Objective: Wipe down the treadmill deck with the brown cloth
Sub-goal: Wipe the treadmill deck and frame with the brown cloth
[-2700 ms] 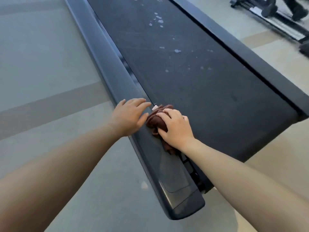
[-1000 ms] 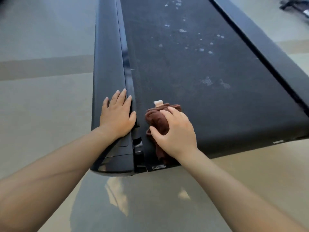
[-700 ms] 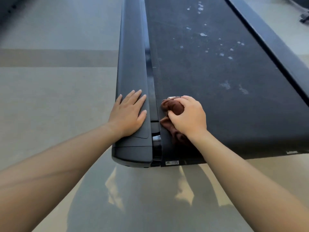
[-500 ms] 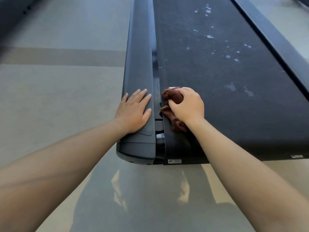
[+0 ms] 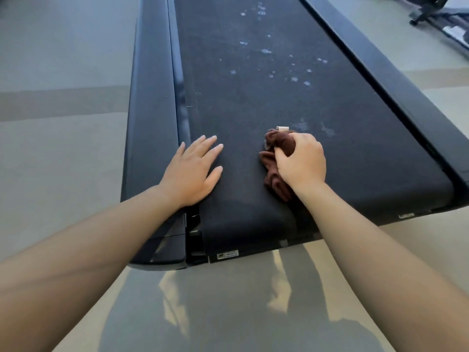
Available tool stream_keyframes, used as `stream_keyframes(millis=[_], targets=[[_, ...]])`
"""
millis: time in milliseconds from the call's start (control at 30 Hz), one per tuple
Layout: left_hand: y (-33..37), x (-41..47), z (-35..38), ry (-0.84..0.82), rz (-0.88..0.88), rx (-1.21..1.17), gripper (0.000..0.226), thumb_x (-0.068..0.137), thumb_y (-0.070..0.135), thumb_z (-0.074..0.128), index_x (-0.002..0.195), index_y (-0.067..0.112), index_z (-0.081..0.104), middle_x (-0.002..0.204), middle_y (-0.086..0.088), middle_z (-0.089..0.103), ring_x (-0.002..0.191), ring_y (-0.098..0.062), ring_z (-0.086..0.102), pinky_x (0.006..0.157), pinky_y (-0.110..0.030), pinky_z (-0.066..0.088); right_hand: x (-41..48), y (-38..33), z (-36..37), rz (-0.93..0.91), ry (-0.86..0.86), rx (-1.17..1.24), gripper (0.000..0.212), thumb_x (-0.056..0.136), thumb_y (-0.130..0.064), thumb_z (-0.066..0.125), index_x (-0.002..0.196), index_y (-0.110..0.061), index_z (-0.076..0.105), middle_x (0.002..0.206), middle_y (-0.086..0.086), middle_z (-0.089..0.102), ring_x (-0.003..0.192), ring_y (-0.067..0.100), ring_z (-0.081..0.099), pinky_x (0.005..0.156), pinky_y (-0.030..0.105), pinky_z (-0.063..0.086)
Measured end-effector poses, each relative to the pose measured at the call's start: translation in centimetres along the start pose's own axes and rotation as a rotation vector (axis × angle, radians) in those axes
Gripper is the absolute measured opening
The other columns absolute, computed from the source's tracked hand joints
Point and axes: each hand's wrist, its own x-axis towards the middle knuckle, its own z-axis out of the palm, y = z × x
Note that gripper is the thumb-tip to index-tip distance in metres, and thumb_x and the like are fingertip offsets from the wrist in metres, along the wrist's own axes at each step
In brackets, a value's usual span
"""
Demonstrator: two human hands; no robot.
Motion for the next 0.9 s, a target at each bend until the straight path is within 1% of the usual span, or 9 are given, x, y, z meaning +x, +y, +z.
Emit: stream_keyframes(millis=[100,167,233,333,400,500,567,667,900], targets=[[1.7,1.7,1.2,-0.037,-0.001,-0.007,0.057,0.097,0.041,0.031,0.149,0.020,0.020,0.158,0.002,0.010,0.146,-0.016,0.002,0.117,-0.044,0.004,0.3,0.8,-0.6,0.032,-0.036,0.024,0.037,0.086,-0.044,0.058,0.112,-0.018,0.063,0.121,0.003,0.058,0.116,0.027,0.050,0.096,0.041,0.044],[2.2,2.6,1.9,-0.048,-0.007,-0.003,0.059,0.097,0.043,0.030,0.149,0.020,0.017,0.159,0.002,0.008,0.146,-0.015,0.000,0.116,-0.044,0.002,-1.2,0.8,-0.1,0.000,-0.070,-0.049,0.052,0.082,-0.057,0.055,0.116,-0.019,0.058,0.125,0.001,0.055,0.120,0.026,0.047,0.099,0.043,0.041],[2.1,3.3,2.7,-0.043,-0.022,-0.005,0.059,0.096,0.044,0.028,0.150,0.022,0.015,0.159,0.004,0.007,0.146,-0.015,-0.001,0.116,-0.043,0.001,-2.4,0.9,0.7,-0.010,-0.042,-0.118,0.064,0.076,-0.066,0.055,0.119,-0.018,0.053,0.131,0.002,0.050,0.124,0.026,0.043,0.103,0.044,0.038],[1.6,3.4,3.4,-0.002,-0.030,-0.019,0.059,0.095,0.046,0.027,0.149,0.027,0.015,0.158,0.007,0.008,0.145,-0.013,0.001,0.116,-0.039,0.000,-2.3,1.0,1.6,-0.013,0.018,-0.150,0.070,0.075,-0.064,0.060,0.127,-0.018,0.050,0.138,0.004,0.045,0.128,0.027,0.039,0.106,0.042,0.034],[1.4,3.6,3.8,0.019,-0.026,-0.016,0.059,0.094,0.046,0.028,0.149,0.028,0.016,0.158,0.007,0.010,0.145,-0.013,0.003,0.116,-0.038,0.000,-0.9,1.1,2.1,-0.024,0.004,-0.131,0.067,0.075,-0.059,0.063,0.129,-0.021,0.052,0.138,0.002,0.046,0.128,0.025,0.039,0.107,0.040,0.033],[1.4,3.7,3.9,0.022,-0.033,0.007,0.060,0.093,0.047,0.026,0.149,0.029,0.016,0.158,0.007,0.012,0.145,-0.013,0.004,0.116,-0.038,0.001,1.5,0.8,2.3,-0.090,-0.043,-0.042,0.054,0.074,-0.051,0.065,0.122,-0.027,0.058,0.132,-0.003,0.050,0.125,0.022,0.042,0.105,0.037,0.035],[1.6,3.7,3.8,0.017,-0.041,0.015,0.060,0.093,0.046,0.027,0.149,0.028,0.016,0.158,0.007,0.012,0.145,-0.013,0.004,0.116,-0.038,0.001,3.1,0.3,2.0,-0.138,-0.080,-0.030,0.047,0.075,-0.047,0.065,0.118,-0.028,0.061,0.124,-0.005,0.055,0.121,0.021,0.046,0.102,0.036,0.039],[1.8,3.6,3.6,0.005,-0.041,0.025,0.059,0.094,0.046,0.026,0.149,0.028,0.015,0.158,0.006,0.010,0.145,-0.014,0.003,0.116,-0.038,0.000,4.1,-0.4,1.6,-0.155,-0.126,-0.032,0.045,0.078,-0.043,0.065,0.119,-0.026,0.061,0.125,-0.004,0.056,0.119,0.022,0.049,0.100,0.034,0.040],[1.8,3.6,3.2,-0.033,-0.037,0.009,0.058,0.096,0.043,0.026,0.150,0.025,0.013,0.159,0.006,0.006,0.145,-0.013,0.001,0.116,-0.040,0.000,-1.4,0.8,0.3,-0.146,-0.086,0.057,0.033,0.079,-0.035,0.065,0.110,-0.025,0.064,0.114,-0.005,0.061,0.108,0.021,0.052,0.089,0.035,0.046]])
